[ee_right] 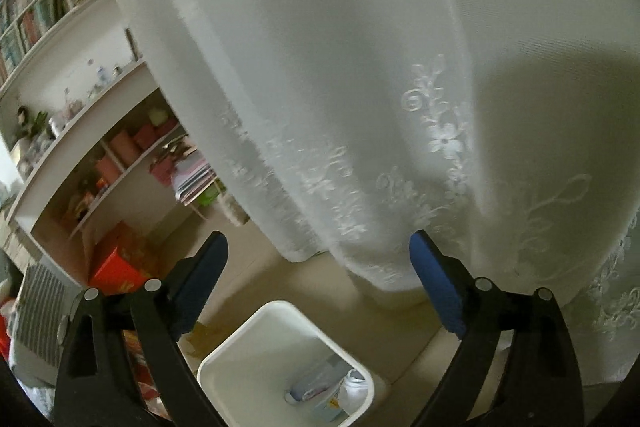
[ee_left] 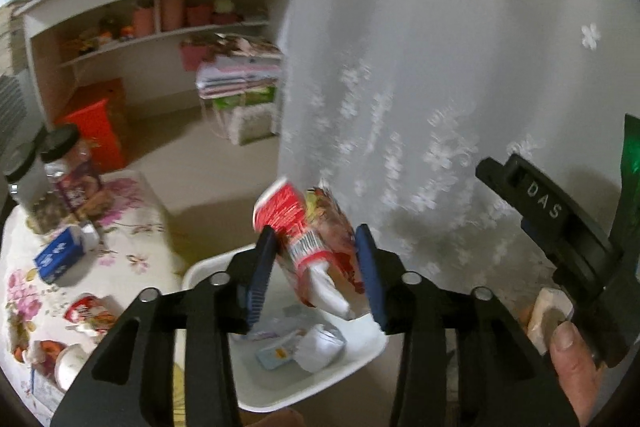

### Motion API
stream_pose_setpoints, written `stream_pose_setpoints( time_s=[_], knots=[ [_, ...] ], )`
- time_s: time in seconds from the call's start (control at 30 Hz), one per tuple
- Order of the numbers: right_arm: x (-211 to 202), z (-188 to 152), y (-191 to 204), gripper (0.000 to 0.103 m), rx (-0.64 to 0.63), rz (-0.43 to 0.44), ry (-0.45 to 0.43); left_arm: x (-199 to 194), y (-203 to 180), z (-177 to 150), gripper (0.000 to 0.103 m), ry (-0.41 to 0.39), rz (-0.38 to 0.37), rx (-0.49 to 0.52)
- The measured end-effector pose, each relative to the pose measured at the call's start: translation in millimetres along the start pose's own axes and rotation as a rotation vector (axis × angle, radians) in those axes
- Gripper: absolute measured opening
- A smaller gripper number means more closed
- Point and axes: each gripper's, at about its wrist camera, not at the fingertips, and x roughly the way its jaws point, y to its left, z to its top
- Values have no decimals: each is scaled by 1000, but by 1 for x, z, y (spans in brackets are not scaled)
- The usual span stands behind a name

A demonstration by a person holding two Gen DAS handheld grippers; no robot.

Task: Collect trash
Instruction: 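Carry the red cup and tissue to the white bin and release both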

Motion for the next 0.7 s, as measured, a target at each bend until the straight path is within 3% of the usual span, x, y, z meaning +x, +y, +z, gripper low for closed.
stream_pose_setpoints(
  time_s=[0.03, 0.23, 0.7],
  knots=[
    [1, 0, -3, 89, 7, -3, 2, 4, -3, 0, 52, 12, -9, 3],
    [1, 2, -5, 91, 4, -1, -1, 16, -5, -4, 59, 50, -5, -5],
    [2, -18, 41, 95, -122, 28, 19, 3, 38, -9, 70, -5, 179, -8]
  ],
)
